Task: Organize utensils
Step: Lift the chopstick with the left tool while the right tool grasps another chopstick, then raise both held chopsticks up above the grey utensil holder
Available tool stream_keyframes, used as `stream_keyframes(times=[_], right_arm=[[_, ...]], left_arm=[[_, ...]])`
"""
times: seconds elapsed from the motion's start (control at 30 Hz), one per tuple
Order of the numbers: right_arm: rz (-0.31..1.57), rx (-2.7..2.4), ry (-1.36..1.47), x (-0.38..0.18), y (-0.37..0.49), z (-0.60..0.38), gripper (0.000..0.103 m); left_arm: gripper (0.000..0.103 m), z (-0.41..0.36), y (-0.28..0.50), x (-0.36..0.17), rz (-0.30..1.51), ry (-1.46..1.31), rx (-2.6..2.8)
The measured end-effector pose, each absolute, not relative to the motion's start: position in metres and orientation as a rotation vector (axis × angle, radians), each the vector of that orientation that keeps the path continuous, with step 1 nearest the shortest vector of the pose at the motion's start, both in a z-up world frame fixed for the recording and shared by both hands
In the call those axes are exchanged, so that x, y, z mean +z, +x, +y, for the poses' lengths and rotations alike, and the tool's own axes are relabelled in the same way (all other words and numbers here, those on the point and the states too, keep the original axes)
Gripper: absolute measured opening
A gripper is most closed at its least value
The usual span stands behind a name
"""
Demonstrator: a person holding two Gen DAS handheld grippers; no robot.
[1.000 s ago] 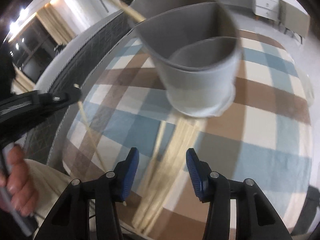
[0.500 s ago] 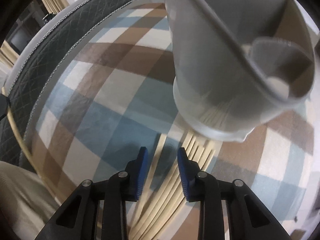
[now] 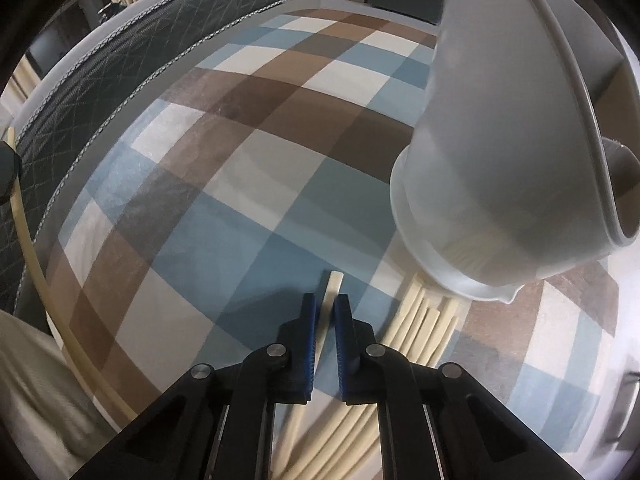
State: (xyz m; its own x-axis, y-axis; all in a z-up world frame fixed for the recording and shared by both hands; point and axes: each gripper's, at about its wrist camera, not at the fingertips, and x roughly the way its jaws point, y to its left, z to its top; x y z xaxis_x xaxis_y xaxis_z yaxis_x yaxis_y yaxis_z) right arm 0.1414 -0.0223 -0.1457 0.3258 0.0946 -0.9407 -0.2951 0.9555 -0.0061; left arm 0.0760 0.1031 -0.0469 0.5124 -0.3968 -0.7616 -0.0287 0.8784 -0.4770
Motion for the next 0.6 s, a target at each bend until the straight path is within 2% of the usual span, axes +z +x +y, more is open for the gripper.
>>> stream_keyframes(times=[0.6], right_arm=[[0.728, 0.317, 0.072, -0.041, 0.065, -0.082, 0.005]], left_arm=[[0.000, 0.059, 0.050, -0.016, 0.986, -0.349, -0.325]])
